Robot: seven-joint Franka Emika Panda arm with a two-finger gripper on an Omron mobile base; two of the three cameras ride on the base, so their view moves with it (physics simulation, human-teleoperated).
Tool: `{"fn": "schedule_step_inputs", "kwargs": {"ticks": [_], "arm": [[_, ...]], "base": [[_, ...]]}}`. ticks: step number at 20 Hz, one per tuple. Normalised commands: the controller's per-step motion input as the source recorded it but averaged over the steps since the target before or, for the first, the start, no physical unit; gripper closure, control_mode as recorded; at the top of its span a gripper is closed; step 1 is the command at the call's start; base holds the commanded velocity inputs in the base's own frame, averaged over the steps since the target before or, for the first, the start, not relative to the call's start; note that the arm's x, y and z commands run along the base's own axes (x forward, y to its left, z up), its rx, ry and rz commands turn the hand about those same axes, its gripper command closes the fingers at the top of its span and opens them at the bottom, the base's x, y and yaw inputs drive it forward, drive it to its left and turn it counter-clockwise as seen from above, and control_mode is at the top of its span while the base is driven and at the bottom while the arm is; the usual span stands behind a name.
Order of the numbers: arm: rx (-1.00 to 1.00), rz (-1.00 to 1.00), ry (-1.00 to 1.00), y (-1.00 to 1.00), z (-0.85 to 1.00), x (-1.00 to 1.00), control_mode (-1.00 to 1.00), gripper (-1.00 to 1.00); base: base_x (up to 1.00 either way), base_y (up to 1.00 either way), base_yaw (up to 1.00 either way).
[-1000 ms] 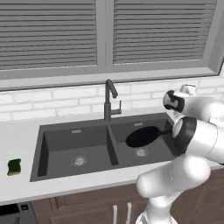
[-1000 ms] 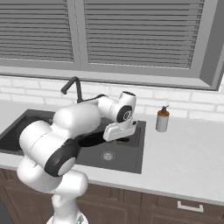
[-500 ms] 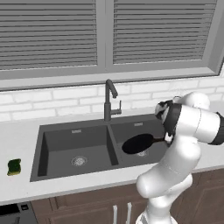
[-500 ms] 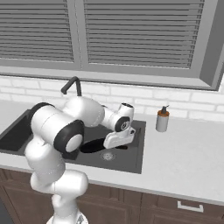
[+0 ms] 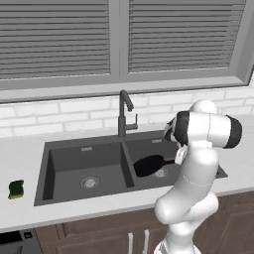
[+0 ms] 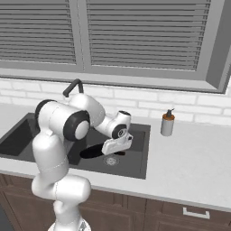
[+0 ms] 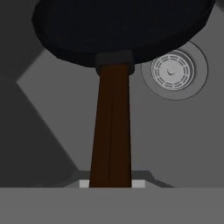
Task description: Pick the pan and sponge and place them into the sink. Then turn on the water.
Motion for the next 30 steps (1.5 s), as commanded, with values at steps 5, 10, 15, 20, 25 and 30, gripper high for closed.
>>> {"fn": "schedule_step_inputs", "kwargs": {"ticks": [5, 10, 15, 20, 25, 30], "arm": [[-0.01, 0.00, 0.00, 0.09, -0.43, 0.26, -1.00, 1.00], [-0.04, 0.00, 0.00, 0.00, -0.57, 0.06, -1.00, 1.00], [-0.05, 0.00, 0.00, 0.00, -0.53, 0.02, -1.00, 1.00], [-0.01, 0.00, 0.00, 0.00, -0.09, 0.28, -1.00, -1.00], [0.00, -0.02, 0.00, 0.01, 0.15, 0.30, -1.00, -1.00], [-0.01, -0.03, 0.00, 0.09, 0.82, -0.01, -1.00, -1.00]], "base": [[0.00, 0.00, 0.00], [0.00, 0.00, 0.00], [0.00, 0.00, 0.00], [0.00, 0.00, 0.00], [0.00, 0.00, 0.00], [0.00, 0.00, 0.00]]}}
